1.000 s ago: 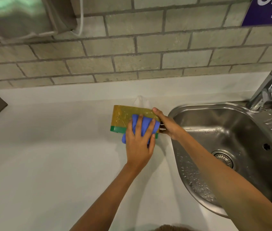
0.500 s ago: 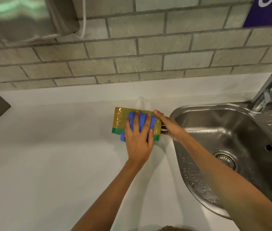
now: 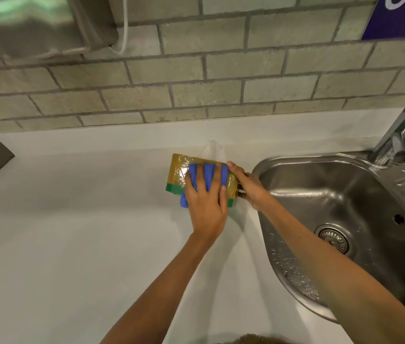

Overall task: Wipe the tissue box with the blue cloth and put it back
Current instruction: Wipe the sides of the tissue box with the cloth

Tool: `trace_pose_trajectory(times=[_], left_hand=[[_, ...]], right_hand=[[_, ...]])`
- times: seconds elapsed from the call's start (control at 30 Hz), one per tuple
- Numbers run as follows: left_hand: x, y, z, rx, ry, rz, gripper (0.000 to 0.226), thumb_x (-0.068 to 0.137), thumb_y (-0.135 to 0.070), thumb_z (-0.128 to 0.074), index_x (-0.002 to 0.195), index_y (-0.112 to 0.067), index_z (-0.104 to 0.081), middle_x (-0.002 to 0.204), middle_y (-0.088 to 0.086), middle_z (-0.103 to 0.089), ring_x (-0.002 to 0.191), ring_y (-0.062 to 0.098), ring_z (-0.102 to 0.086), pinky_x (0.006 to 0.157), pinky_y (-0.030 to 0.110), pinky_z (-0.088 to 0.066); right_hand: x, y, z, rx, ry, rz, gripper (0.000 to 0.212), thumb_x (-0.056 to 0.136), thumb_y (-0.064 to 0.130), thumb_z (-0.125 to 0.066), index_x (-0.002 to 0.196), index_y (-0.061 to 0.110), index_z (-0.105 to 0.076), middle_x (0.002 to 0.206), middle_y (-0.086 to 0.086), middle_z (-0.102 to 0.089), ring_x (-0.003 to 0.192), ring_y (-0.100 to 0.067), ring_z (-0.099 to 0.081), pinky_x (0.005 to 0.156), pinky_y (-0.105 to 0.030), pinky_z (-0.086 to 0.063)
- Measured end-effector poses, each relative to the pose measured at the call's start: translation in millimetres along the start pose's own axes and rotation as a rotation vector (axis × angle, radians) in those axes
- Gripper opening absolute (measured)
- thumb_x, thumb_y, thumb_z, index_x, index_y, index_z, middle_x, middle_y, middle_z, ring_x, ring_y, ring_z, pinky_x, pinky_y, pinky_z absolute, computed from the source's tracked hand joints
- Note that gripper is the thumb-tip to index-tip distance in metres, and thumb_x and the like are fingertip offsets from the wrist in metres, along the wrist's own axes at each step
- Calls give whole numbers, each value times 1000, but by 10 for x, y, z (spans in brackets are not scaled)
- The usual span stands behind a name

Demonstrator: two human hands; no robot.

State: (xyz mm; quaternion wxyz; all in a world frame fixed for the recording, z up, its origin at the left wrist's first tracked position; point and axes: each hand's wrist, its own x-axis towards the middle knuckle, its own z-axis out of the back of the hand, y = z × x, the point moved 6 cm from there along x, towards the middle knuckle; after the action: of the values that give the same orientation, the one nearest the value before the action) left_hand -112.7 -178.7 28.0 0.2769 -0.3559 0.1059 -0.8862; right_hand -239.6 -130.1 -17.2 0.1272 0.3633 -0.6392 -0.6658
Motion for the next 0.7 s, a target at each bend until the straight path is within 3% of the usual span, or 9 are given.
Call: trace_pose_trajectory(times=[0.13, 0.2, 0.3, 0.33, 0.5, 0.6, 0.7], left_hand=[[-157, 167, -18, 13, 65, -282, 45, 91, -28, -43, 133, -16, -53, 143, 20, -46, 128, 47, -42, 106, 50, -36], [-134, 294, 0, -50, 78, -132, 47, 93, -29, -38, 136, -15, -50, 146, 20, -41, 132, 47, -37, 108, 48, -33], [-112, 343, -14, -245, 62, 230, 46, 98, -25, -33, 142, -14, -40, 151, 20, -31, 135, 44, -29, 113, 51, -28], [-106, 340, -22, -322, 55, 319, 46, 99, -23, -33, 143, -14, -37, 152, 20, -28, 135, 42, -27, 113, 50, -26], [-19, 413, -31, -521, 111, 641, 65, 92, -47, -46, 147, -18, -26, 153, 14, -26, 141, 34, -21, 118, 43, -17], [19, 498, -40, -603, 140, 799, 79, 81, -57, -57, 144, -18, -30, 146, 14, -37, 134, 33, -36, 114, 48, -29], [4, 622, -69, -722, 163, 927, 71, 80, -52, -59, 139, -18, -36, 134, 13, -49, 121, 33, -50, 105, 48, -41]], right_hand=[[-18, -22, -35, -1, -14, 20, 43, 68, 55, -69, 88, 18, -67, 94, -5, -71, 94, -21, -67, 82, -33, -55], [-37, 6, -101, -12, -11, 47, 47, 64, 56, -72, 92, 18, -68, 102, -7, -71, 101, -22, -66, 93, -37, -52], [-104, 103, -189, -45, -87, 133, 93, 49, 64, -74, 120, 7, -55, 121, -10, -63, 112, -23, -60, 99, -38, -49], [-126, 114, -204, -58, -113, 153, 99, 51, 66, -72, 126, 6, -49, 126, -11, -59, 115, -23, -58, 98, -35, -49], [-275, 7, -270, -84, -193, 240, 71, 84, 57, -48, 138, 16, -29, 137, -7, -37, 124, -22, -43, 88, -18, -37], [-404, -37, -347, -128, -218, 341, 63, 88, 47, -49, 139, 17, -26, 134, -8, -33, 117, -15, -38, 75, -1, -38], [-529, -84, -443, -186, -198, 392, 68, 90, 42, -48, 145, 18, -16, 139, -8, -25, 118, -9, -32, 91, -14, -36]])
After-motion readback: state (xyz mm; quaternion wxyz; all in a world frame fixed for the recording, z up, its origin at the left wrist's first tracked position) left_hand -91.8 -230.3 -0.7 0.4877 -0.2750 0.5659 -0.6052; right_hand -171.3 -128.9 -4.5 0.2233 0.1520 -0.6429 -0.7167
